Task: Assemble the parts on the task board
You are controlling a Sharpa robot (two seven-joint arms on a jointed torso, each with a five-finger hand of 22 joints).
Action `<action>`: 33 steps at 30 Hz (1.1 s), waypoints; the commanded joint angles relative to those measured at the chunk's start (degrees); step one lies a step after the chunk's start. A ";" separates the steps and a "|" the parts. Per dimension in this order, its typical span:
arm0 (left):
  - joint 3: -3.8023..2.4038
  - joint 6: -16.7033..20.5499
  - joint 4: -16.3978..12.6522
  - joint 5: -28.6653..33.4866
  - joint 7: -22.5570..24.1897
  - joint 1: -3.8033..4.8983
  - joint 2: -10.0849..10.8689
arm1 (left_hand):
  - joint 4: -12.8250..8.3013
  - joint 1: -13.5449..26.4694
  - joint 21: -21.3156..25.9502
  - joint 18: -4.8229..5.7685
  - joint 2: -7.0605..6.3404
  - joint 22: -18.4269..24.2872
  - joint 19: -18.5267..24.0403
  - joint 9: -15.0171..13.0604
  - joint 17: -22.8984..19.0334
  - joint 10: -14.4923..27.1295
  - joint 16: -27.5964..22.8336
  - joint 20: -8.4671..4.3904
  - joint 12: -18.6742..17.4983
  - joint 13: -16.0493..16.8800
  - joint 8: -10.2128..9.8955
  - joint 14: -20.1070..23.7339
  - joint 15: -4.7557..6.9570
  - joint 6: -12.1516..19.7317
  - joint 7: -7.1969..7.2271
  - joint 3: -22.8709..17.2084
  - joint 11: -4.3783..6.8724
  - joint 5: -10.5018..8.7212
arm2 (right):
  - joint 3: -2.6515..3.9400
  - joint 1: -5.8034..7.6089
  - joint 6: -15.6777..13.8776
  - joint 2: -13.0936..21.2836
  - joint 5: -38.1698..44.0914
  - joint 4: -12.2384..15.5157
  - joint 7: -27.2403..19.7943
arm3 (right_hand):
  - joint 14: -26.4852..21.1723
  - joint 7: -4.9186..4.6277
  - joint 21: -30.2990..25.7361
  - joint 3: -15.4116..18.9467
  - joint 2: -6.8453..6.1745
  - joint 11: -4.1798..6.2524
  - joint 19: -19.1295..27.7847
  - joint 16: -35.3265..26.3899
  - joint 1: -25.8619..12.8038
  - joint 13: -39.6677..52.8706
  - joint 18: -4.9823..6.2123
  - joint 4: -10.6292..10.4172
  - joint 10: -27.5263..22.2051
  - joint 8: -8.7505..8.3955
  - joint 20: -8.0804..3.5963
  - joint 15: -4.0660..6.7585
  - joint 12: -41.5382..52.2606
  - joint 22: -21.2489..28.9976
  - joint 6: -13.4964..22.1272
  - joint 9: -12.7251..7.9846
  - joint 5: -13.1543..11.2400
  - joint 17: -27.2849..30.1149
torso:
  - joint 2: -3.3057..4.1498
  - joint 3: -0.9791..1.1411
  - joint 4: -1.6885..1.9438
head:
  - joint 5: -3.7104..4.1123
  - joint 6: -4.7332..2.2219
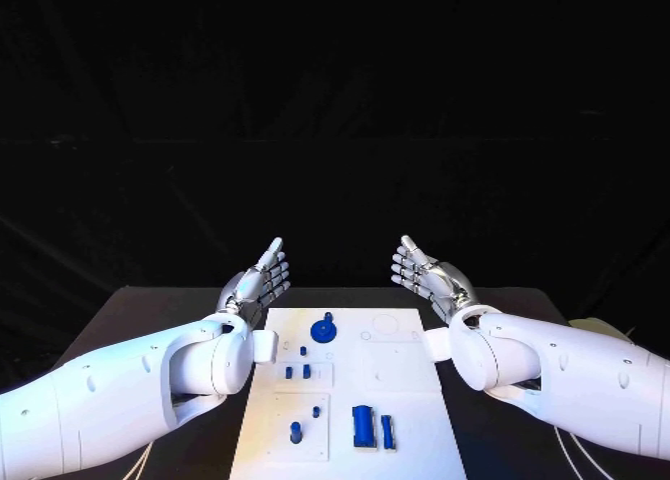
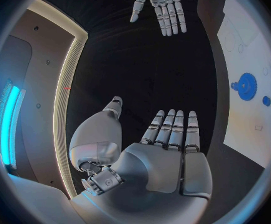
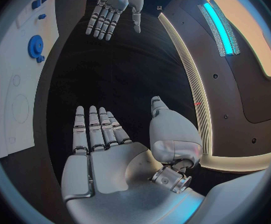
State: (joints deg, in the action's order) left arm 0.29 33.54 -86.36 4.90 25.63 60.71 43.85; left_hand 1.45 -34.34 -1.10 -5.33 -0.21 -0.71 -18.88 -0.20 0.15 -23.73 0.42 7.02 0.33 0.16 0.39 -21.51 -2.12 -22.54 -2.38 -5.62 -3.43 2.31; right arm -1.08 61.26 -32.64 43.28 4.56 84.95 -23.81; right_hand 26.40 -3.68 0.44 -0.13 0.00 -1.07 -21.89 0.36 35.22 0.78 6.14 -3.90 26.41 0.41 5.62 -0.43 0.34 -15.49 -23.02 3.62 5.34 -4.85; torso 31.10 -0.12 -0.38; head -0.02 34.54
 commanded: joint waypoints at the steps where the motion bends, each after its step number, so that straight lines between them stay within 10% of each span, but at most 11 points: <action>1: -0.19 8.66 -2.02 -4.18 3.65 -0.28 0.43 | -1.45 10.66 1.10 5.33 0.21 0.71 5.88 0.20 -0.15 7.38 -0.42 -2.17 -0.33 -0.16 -0.39 6.69 2.12 6.98 2.38 5.62 3.43 -2.31 | 0.49 -0.54 -9.05 0.73 -3.67 2.54 -4.97 | -8.16 3.68 -0.44 0.13 0.00 1.07 6.73 -0.36 -10.87 -0.78 -1.84 3.90 -8.17 -0.41 -5.62 0.43 -0.34 4.78 7.11 -3.62 -5.34 4.85 | 0.08 0.12 0.38 | 0.02 -0.16; 2: -0.24 9.53 -2.73 -4.51 3.88 -0.40 0.61 | -1.45 12.25 1.10 5.33 0.21 0.71 6.76 0.20 -0.15 8.47 -0.42 -2.50 -0.33 -0.16 -0.39 7.67 2.12 8.04 2.38 5.62 3.43 -2.31 | 0.73 -0.77 -10.04 1.01 -4.03 3.54 -5.38 | -9.39 3.68 -0.44 0.13 0.00 1.07 7.71 -0.36 -12.51 -0.78 -6.14 3.90 -9.37 -0.41 -5.62 0.43 -0.34 5.50 8.17 -3.62 -5.34 4.85 | 0.08 0.12 0.38 | 0.02 -0.16; 5: -0.28 10.48 -3.51 -4.86 4.13 -0.53 0.82 | -1.45 14.50 1.10 5.33 0.21 0.71 7.96 0.20 -0.15 10.01 -0.42 -2.96 -0.33 -0.16 -0.39 9.09 2.12 9.52 2.38 5.62 3.43 -2.31 | 1.02 -1.04 -11.23 1.34 -4.47 4.75 -5.88 | -11.08 3.68 -0.44 0.13 0.00 1.07 9.15 -0.36 -14.80 -0.78 -6.14 3.90 -11.11 -0.41 -5.62 0.43 -0.34 6.52 9.68 -3.62 -5.34 4.85 | 0.08 0.12 0.38 | 0.02 -0.16; 6: -0.29 10.57 -3.59 -4.90 4.16 -0.55 0.84 | -1.45 15.26 1.10 5.33 0.21 0.71 8.39 0.20 -0.15 10.55 -0.42 -7.02 -0.33 -0.16 -0.39 9.56 2.12 10.01 2.38 5.62 3.43 -2.31 | 1.06 -1.08 -11.41 1.39 -4.53 4.93 -5.95 | -11.67 3.68 -0.44 0.13 0.00 1.07 9.55 -0.36 -15.59 -0.78 -6.14 3.90 -11.70 -0.41 -5.62 0.43 -0.34 6.86 10.19 -3.62 -5.34 4.85 | 0.08 0.12 0.38 | 0.02 -0.16; 33: -0.29 10.57 -3.59 -4.90 4.16 -0.55 0.84 | -1.45 27.85 1.10 5.33 0.21 0.71 18.88 0.20 -0.15 19.29 -0.42 -7.02 -0.33 -0.16 -0.39 17.27 2.12 18.24 2.38 5.62 3.43 -2.31 | 1.08 -1.09 -11.48 1.41 -4.56 5.00 -5.98 | -21.46 3.68 -0.44 0.13 0.00 1.07 17.68 -0.36 -28.58 -0.78 -6.14 3.90 -21.44 -0.41 -5.62 0.43 -0.34 15.49 18.66 -3.62 -5.34 4.85 | 0.08 0.12 0.38 | 0.02 -0.16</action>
State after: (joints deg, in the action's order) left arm 0.06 43.84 -89.80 0.70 28.75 60.18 44.74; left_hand -0.01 -8.70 -0.21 -0.42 -0.02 -0.06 -4.07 -0.09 0.08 -6.09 0.21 0.02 0.33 0.08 0.39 -5.56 -0.02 -5.82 0.02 -0.32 -0.12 0.29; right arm -0.04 60.18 -44.13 44.69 -0.21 89.87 -28.84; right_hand 5.56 -0.06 0.28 -0.02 -0.06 -0.04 -4.74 0.37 7.40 0.08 0.69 -0.24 5.60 0.19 0.01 0.01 0.34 -0.62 -4.92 0.06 0.30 -0.06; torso 31.18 0.00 0.00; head 0.00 34.37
